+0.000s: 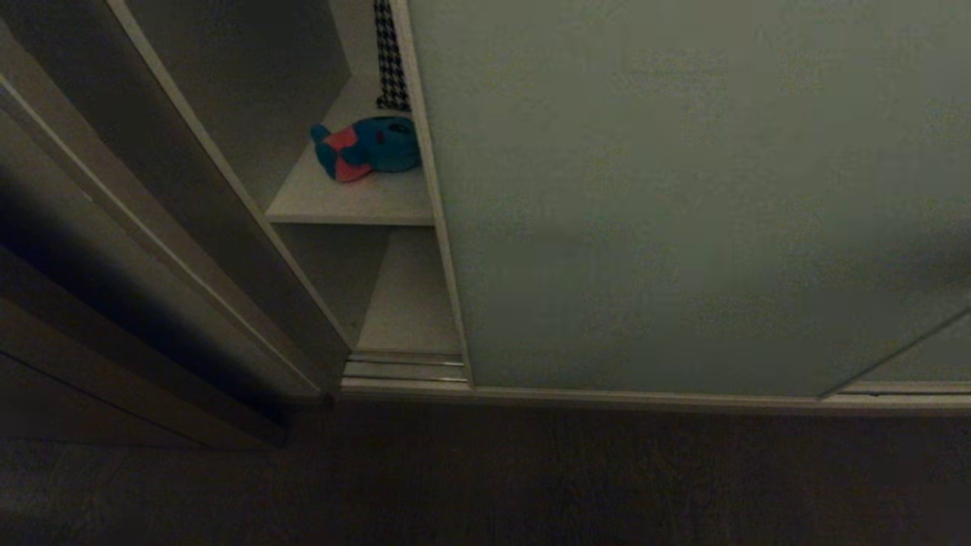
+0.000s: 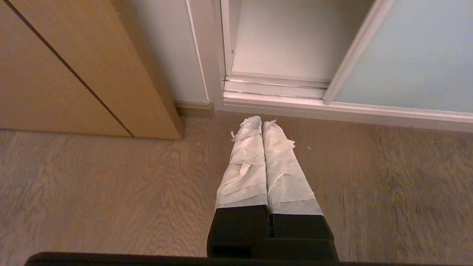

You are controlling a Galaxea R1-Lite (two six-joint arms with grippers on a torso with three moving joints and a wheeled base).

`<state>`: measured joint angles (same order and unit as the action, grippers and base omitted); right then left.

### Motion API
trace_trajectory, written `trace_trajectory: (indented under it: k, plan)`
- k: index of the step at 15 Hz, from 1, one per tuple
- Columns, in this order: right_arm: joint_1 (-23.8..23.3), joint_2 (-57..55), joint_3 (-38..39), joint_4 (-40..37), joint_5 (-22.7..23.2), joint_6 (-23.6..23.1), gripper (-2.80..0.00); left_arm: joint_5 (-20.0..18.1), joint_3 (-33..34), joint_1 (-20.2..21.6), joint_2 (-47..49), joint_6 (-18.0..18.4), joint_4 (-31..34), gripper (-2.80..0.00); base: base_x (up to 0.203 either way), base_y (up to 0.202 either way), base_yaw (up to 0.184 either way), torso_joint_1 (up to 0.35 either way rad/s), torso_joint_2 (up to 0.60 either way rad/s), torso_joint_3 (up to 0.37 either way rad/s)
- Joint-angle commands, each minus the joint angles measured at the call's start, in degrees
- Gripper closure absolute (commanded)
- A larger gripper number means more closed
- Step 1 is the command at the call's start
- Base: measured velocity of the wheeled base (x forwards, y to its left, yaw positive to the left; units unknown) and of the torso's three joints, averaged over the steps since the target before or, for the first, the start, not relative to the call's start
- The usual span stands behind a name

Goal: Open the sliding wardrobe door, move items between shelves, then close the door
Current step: Close the door

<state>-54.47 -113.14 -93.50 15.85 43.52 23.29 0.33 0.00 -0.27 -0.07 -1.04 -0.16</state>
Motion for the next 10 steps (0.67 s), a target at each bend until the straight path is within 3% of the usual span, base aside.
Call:
trace_trajectory:
  k: [1, 10]
  plan:
    - [0.25, 4.26, 1.96, 0.32, 0.16, 0.18, 0.00, 0.02, 0.00, 0.00, 0.07, -0.02, -0.02, 0.00, 0.000, 0.000, 0.000, 0.000, 0.00, 0.000]
    - [5.96, 15.72, 13.34, 0.50, 0.28, 0.00, 0.00, 0.02, 0.00, 0.09, 0.07, -0.02, -0.02, 0.00, 0.000, 0.000, 0.000, 0.000, 0.00, 0.000]
